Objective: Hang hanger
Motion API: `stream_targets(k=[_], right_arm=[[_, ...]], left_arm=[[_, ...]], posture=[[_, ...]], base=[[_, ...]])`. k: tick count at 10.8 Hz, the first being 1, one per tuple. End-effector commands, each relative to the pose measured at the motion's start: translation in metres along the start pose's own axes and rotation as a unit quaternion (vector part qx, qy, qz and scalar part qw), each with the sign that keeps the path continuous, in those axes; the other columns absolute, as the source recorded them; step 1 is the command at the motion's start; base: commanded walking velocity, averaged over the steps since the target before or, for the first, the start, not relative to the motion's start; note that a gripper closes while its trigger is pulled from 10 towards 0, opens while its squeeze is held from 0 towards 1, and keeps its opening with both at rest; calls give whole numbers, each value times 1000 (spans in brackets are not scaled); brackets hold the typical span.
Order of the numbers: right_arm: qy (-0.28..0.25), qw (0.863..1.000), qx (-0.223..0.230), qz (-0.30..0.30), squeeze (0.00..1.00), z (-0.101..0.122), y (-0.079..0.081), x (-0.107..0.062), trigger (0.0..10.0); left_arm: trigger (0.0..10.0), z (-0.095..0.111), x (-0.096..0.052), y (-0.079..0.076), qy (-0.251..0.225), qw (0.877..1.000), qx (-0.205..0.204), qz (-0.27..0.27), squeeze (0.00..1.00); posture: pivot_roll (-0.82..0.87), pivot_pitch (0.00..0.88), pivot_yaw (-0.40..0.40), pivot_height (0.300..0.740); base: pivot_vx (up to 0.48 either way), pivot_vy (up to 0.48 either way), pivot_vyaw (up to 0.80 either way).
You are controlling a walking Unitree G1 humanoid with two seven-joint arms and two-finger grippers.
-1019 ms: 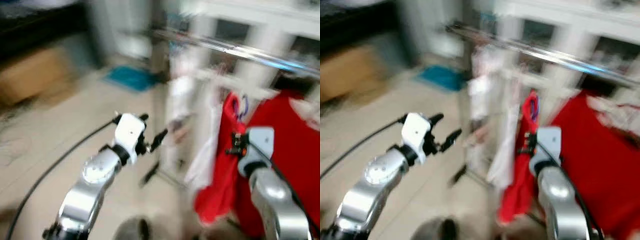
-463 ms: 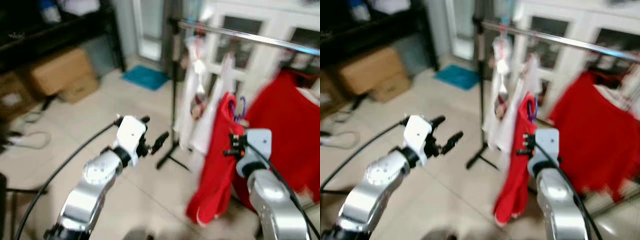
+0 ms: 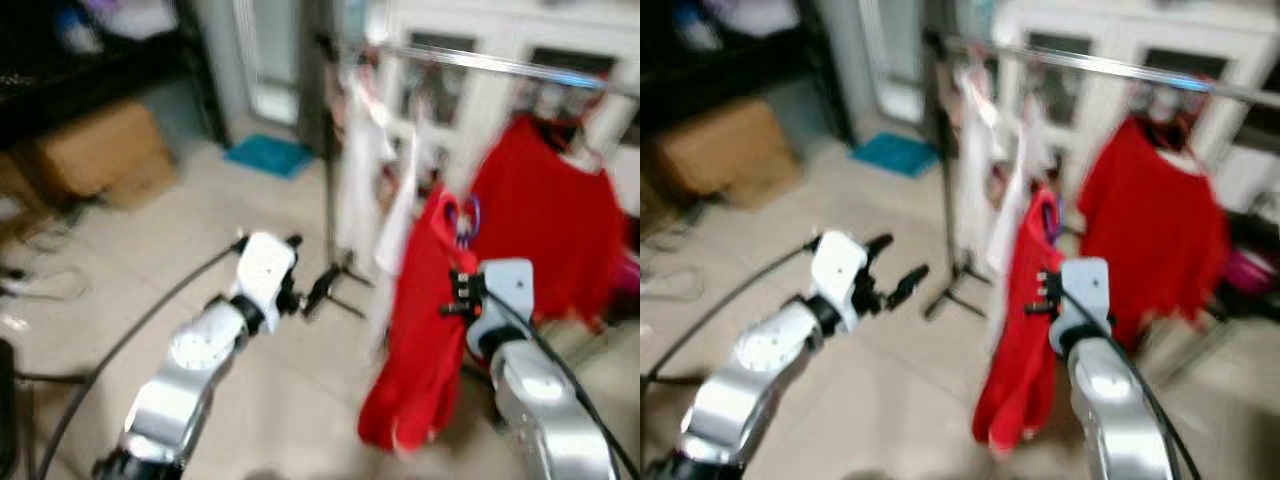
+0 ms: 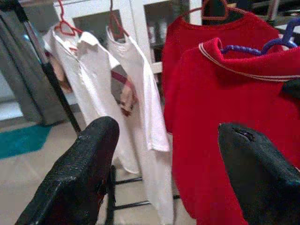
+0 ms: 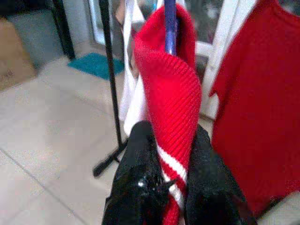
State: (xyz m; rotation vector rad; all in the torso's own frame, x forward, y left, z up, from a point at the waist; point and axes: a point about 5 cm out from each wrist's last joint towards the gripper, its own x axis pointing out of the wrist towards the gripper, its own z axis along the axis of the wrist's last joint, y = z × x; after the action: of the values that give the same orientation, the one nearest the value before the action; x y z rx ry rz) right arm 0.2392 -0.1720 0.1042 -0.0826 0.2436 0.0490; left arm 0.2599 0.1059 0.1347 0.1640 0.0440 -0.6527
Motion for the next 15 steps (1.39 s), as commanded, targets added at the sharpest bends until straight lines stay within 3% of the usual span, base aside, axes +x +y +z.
stream_targets(k=[1, 3, 9, 11, 13, 15], right_arm=[[-27, 1000, -2, 8, 0, 11, 3, 2, 10000], [-19, 1000, -2, 16, 0, 9, 3, -1, 10000], [-14, 999, -10, 27, 0, 10, 1, -3, 10000], [-17, 999, -14, 33, 0, 10, 3, -4, 10000], [-27, 998, -18, 51, 0, 14, 8, -3, 10000], [-41, 996, -21, 72, 0, 20, 10, -1, 10000]], left_arm=[[10000, 1, -1, 2, -2, 1000, 0, 8, 0], [10000, -1, -4, 2, -1, 1000, -17, 13, 0], [10000, -3, -4, 0, 0, 999, -29, 24, 0], [10000, -2, 0, 1, 2, 1000, 15, 27, 0], [10000, -3, 1, 3, 0, 999, -15, 37, 0], [10000, -2, 2, 8, -5, 999, -12, 42, 0]], posture=[[92, 23, 32, 740], [92, 32, 29, 740], [77, 39, 12, 740], [72, 34, 13, 740], [70, 29, 16, 740], [69, 27, 18, 740]], base=[[0, 0, 0], [0, 141, 0], [0, 369, -739], [0, -240, 0], [0, -240, 0], [0, 0, 0]])
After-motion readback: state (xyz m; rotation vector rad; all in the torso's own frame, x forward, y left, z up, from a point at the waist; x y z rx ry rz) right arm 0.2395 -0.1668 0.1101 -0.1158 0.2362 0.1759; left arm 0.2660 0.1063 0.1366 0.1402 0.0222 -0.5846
